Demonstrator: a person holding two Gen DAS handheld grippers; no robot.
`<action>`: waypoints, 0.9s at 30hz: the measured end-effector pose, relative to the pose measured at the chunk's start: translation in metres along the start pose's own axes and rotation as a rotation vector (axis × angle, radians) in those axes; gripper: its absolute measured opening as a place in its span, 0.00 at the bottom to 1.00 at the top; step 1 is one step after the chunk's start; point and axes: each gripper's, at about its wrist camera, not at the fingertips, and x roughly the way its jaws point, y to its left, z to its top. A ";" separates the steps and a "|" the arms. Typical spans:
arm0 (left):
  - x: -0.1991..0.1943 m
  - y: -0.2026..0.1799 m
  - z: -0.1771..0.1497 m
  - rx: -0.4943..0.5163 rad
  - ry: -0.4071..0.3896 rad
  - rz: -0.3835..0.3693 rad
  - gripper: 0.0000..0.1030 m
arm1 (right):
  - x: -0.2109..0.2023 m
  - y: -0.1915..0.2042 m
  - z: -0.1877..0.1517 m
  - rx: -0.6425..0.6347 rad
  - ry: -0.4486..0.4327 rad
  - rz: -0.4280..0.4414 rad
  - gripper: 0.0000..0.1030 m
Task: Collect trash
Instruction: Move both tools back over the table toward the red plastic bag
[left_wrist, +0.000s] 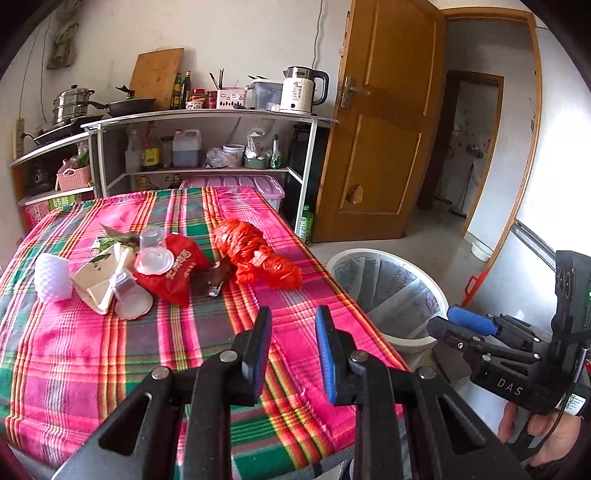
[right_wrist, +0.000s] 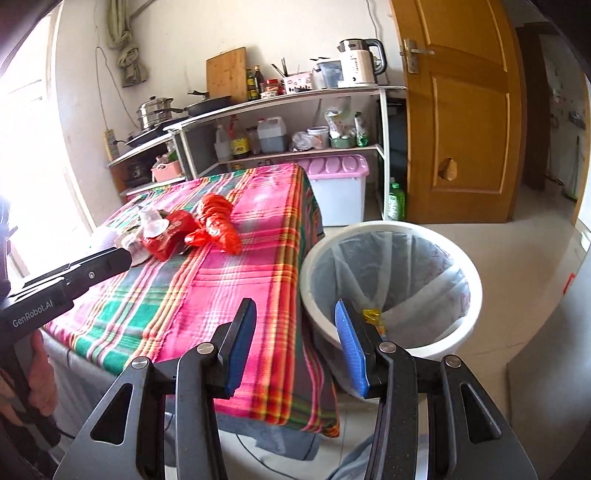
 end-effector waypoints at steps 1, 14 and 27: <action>-0.005 0.003 -0.005 -0.005 -0.001 0.006 0.25 | 0.000 0.004 -0.001 -0.005 0.001 0.013 0.44; -0.033 0.039 -0.023 -0.065 -0.025 0.077 0.37 | 0.004 0.033 0.000 -0.051 0.034 0.087 0.45; -0.011 0.094 -0.017 -0.134 -0.004 0.159 0.37 | 0.050 0.058 0.023 -0.108 0.077 0.126 0.45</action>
